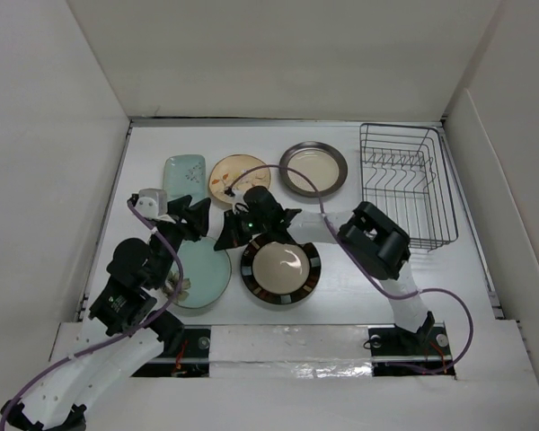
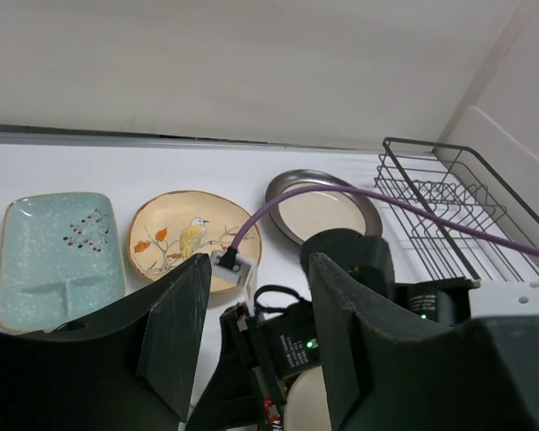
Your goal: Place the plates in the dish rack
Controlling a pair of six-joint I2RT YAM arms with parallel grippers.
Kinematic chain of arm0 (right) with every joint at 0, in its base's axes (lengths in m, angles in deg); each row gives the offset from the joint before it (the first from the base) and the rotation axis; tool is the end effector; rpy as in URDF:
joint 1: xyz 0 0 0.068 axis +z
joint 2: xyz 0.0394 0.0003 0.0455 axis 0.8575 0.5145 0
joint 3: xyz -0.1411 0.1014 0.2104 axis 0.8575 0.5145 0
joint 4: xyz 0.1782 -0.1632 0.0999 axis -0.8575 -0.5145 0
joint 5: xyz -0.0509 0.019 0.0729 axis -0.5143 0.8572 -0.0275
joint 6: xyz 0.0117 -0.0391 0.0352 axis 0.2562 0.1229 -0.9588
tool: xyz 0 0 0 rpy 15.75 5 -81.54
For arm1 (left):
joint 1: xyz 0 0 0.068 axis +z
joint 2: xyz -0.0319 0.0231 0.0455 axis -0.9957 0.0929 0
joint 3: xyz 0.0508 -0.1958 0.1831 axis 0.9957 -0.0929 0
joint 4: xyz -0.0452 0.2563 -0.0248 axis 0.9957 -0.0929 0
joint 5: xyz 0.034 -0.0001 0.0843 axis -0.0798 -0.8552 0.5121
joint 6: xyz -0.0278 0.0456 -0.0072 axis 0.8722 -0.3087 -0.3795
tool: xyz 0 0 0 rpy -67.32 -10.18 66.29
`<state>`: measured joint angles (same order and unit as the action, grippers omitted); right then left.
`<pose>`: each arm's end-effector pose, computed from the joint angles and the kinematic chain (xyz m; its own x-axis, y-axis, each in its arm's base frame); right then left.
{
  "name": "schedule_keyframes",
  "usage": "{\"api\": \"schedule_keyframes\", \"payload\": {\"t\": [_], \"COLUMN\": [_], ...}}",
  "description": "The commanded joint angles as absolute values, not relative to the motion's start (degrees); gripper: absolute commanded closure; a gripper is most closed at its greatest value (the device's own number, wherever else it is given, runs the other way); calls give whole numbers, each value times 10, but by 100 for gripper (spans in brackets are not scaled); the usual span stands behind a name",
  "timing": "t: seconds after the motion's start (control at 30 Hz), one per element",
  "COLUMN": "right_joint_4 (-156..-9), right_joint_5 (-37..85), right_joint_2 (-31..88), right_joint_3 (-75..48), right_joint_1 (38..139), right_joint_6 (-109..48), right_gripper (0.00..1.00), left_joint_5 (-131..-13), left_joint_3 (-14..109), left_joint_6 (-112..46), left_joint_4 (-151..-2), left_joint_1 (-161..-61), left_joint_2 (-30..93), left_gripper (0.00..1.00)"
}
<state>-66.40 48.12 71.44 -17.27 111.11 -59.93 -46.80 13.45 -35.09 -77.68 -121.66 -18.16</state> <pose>0.2781 0.3874 0.1518 -0.8068 -0.2117 -0.5516 -0.5893 0.3565 0.7250 0.0975 -0.0603 0.3632 0.1212 -0.2896 -0.9494 0.3736 0.8995 -0.2267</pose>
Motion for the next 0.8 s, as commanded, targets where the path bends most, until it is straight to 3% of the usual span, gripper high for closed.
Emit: {"api": "schedule_keyframes", "payload": {"t": [0.0, 0.17, 0.43, 0.77], "right_joint_4": [-522, -452, -506, -635], "right_joint_5": [501, 494, 426, 131], "right_joint_2": [618, 527, 358, 167], "right_joint_3": [-181, -133, -49, 24], "right_joint_1": [1084, 1023, 855, 582], "right_joint_6": [-651, -692, -653, -534], "right_gripper": [100, 100, 100, 100], "left_joint_5": [-463, -462, -470, -510], "left_joint_3": [134, 136, 139, 146], "left_joint_6": [-349, -347, -346, -338], "left_joint_4": [-755, -762, -760, -765], "left_joint_1": [-1214, -1214, -1214, -1214], "left_joint_2": [-196, -188, -188, -208], "left_gripper": [55, 55, 55, 54]}}
